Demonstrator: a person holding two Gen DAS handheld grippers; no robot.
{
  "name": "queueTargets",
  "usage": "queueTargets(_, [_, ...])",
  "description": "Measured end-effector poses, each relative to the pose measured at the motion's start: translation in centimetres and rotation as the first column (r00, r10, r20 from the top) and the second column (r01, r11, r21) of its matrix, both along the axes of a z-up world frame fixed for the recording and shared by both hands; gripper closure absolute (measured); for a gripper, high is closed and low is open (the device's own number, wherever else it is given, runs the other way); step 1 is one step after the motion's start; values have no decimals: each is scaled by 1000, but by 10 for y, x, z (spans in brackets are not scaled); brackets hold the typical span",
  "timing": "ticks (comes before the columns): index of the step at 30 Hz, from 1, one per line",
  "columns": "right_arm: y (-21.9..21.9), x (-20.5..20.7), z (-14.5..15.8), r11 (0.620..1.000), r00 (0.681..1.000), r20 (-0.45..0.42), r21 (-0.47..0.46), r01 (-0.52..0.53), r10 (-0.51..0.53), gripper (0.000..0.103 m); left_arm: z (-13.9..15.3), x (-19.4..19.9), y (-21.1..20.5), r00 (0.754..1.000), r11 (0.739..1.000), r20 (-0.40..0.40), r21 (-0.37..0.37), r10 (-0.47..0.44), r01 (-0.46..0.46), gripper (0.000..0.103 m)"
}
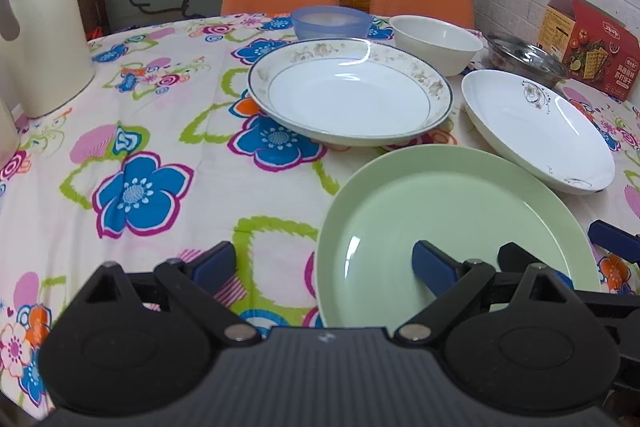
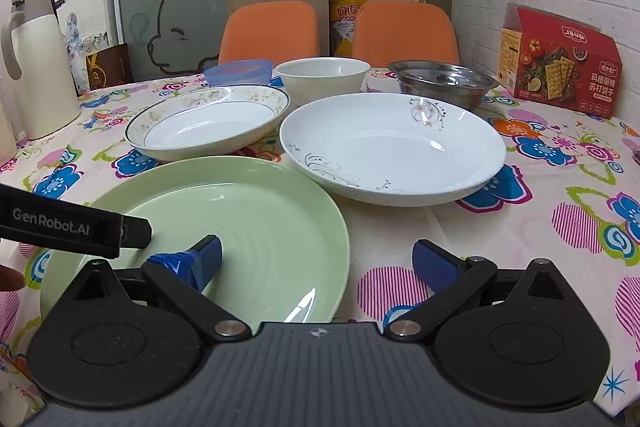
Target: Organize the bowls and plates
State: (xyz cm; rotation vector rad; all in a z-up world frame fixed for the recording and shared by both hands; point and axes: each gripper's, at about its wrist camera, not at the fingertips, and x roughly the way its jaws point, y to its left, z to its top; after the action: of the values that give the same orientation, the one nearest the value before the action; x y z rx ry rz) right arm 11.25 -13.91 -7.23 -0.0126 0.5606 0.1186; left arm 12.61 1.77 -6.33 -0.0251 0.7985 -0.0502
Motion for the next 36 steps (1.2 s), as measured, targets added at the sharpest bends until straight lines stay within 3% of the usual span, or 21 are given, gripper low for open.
queueTargets(8, [-3, 7, 0, 995, 995, -1, 5, -98, 98, 14, -2, 1, -5, 1000, 1000, 27, 1, 14, -14, 9])
queueTargets(14, [-2, 12, 5, 992, 991, -52, 6, -124, 124, 14, 0, 2, -8, 1000, 1000, 18, 22, 12, -12, 9])
queueTargets(22, [7, -4, 3, 993, 992, -35, 5, -122, 122, 14, -1, -1, 0, 997, 997, 1, 0, -77, 77, 9])
queueTargets(25, [15, -11, 3, 992, 991, -37, 6, -126, 126, 16, 2, -7, 2, 991, 991, 5, -11, -136, 136, 20])
queueTargets(27, [26, -12, 4, 992, 991, -39, -2, -125, 125, 16, 4, -10, 1, 984, 984, 20, -23, -176, 176, 40])
queueTargets(28, [30, -13, 4, 993, 993, -41, -8, -115, 114, 16, 5, -11, -3, 980, 980, 27, -26, -195, 195, 43])
queueTargets(30, [35, -14, 6, 995, 994, -51, -17, -93, 92, 16, 5, -12, -8, 985, 986, 30, -4, -169, 169, 43])
queueTargets(36, [54, -32, 18, 993, 994, -41, -45, -106, 104, 15, 12, -36, 12, 990, 989, 55, -59, -133, 136, 47])
